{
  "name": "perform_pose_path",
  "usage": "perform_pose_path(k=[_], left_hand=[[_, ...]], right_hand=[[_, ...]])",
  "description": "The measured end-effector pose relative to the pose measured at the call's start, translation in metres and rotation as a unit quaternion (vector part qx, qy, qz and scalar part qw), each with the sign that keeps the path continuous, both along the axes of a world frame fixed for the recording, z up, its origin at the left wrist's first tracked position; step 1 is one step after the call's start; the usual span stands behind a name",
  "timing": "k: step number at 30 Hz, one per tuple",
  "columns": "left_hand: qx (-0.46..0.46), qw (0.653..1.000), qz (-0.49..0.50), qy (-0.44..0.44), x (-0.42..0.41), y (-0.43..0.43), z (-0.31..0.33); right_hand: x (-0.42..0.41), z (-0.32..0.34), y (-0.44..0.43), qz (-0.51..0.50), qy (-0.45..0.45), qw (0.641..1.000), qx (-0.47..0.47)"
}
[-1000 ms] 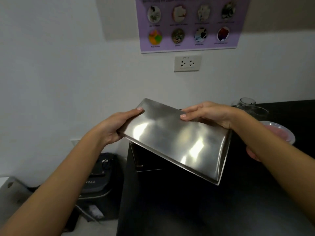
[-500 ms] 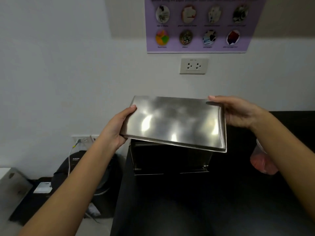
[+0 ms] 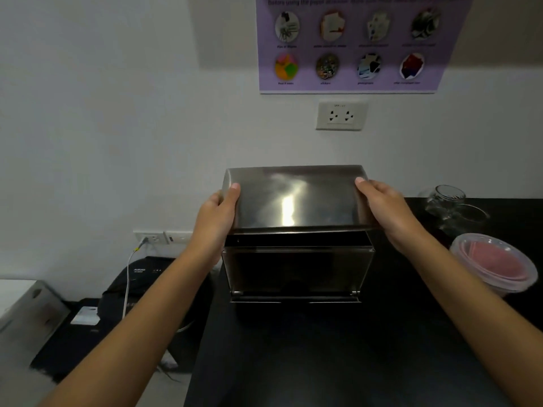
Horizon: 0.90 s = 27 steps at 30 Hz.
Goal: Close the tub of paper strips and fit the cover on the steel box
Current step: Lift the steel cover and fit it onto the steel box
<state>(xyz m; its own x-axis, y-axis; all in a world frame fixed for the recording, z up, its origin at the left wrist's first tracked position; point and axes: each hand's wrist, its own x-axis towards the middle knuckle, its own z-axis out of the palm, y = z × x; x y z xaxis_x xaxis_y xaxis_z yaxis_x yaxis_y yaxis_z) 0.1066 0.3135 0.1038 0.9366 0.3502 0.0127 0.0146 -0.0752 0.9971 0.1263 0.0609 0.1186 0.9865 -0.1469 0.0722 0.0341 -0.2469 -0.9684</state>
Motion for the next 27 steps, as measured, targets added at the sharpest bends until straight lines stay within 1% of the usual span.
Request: perform_pose_path(k=[3,5,12,14,16,17,22,25,27], left_hand=[[0.081,0.997,0.004,-0.004,-0.002,0.001,-0.006],[0.091,0.996,0.001,0.005,-0.003,0.003,-0.010],[0.067,0.996,-0.004,0.066,0.010,0.012,-0.016],[0.040,0.995,-0.032,0.090,0.014,0.016,-0.017],[0.004,0.991,-0.081,0.108,0.016,0.017,-0.020],[0.002,0.988,-0.104,0.115,0.017,0.017,-0.022],[-0.034,0.984,-0.136,0.108,0.020,0.017,-0.031],[-0.016,0.982,-0.161,0.100,0.021,0.017,-0.036],[0.012,0.981,-0.167,0.098,0.022,0.015,-0.034]], right_hand=[[0.001,-0.001,0.003,0.004,0.024,1.000,0.009],[0.000,-0.004,0.004,0.010,0.035,0.999,-0.010],[0.008,-0.014,0.015,0.019,0.077,0.996,-0.042],[0.011,-0.017,0.016,0.020,0.091,0.994,-0.051],[0.013,-0.021,0.014,0.018,0.100,0.993,-0.057],[0.014,-0.022,0.013,0.017,0.104,0.993,-0.060],[0.017,-0.030,0.007,0.024,0.131,0.988,-0.072],[0.016,-0.036,0.005,0.027,0.140,0.985,-0.096],[0.016,-0.037,0.003,0.025,0.144,0.984,-0.102]])
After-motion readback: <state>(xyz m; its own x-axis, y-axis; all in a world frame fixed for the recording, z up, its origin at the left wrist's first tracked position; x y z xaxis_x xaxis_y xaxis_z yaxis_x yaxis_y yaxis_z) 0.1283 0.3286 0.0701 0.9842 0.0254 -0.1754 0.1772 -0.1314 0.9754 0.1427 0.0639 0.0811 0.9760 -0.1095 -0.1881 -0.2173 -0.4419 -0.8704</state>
